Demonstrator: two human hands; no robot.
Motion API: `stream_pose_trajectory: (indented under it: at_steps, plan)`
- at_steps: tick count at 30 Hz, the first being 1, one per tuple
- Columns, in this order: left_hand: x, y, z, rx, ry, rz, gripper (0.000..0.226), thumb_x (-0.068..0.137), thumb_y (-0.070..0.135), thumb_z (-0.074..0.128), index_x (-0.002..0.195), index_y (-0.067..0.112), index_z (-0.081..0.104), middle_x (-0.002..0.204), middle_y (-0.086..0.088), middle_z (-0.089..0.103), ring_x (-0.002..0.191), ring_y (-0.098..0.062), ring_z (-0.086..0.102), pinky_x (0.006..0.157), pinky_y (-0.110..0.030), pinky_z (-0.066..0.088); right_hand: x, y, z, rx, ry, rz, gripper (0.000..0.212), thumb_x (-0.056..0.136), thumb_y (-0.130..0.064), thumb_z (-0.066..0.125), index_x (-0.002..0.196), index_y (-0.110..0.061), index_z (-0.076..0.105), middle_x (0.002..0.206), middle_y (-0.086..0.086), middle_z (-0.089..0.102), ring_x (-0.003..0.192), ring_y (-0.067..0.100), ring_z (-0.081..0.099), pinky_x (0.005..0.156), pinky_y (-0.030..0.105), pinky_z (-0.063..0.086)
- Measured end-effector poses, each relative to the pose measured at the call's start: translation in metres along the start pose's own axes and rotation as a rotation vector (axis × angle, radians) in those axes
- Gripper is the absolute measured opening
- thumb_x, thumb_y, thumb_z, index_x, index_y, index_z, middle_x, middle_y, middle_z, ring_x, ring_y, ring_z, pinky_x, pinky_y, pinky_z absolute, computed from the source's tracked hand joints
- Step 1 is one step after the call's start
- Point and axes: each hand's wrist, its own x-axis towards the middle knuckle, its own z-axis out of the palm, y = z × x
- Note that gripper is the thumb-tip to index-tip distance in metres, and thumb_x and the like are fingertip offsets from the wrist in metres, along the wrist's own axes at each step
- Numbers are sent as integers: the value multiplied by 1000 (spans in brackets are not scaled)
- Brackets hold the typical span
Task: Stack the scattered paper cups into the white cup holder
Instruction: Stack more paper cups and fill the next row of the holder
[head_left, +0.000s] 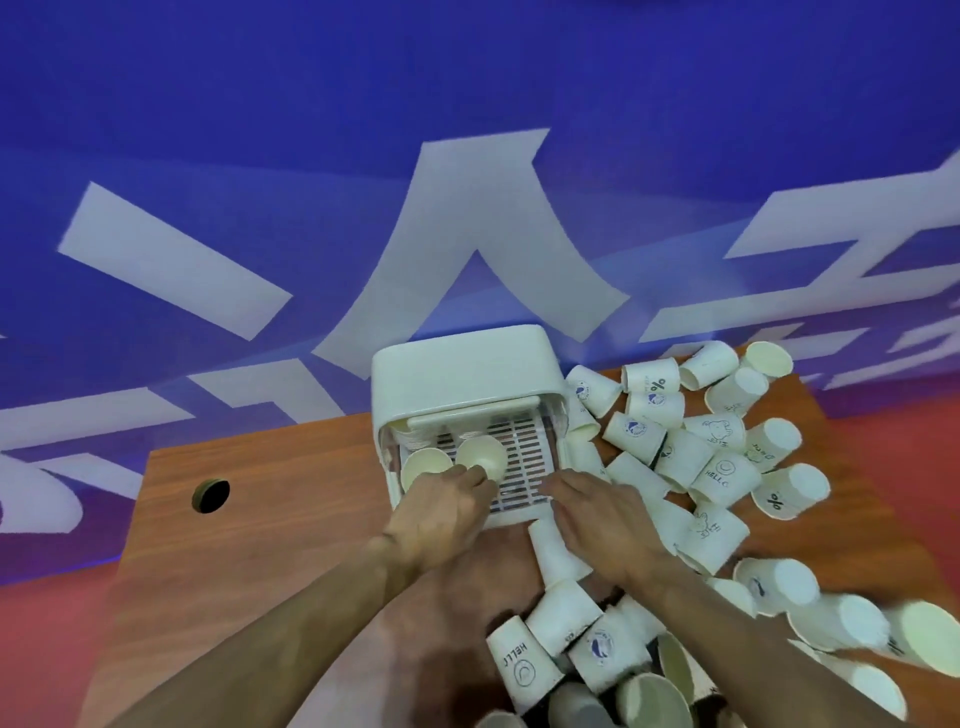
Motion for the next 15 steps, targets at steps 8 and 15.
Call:
stream_pose_trajectory:
  at_steps: [8, 15]
  plan:
    - [91, 123, 6, -7, -3, 236, 7, 85, 20, 59, 88, 15, 62, 82, -2, 58, 70, -21, 55, 44, -31, 42, -94, 94, -50, -51, 25, 212, 24, 79, -15, 66, 100, -25, 71, 102, -11, 69, 80, 14, 67, 50, 27, 48]
    - [168, 234, 14, 47, -91, 330, 12, 90, 22, 53, 98, 17, 61, 95, -2, 60, 86, -23, 58, 56, -32, 46, -188, 189, -73, -83, -12, 427, 24, 86, -21, 48, 104, -30, 61, 105, -13, 62, 93, 14, 60, 56, 33, 49]
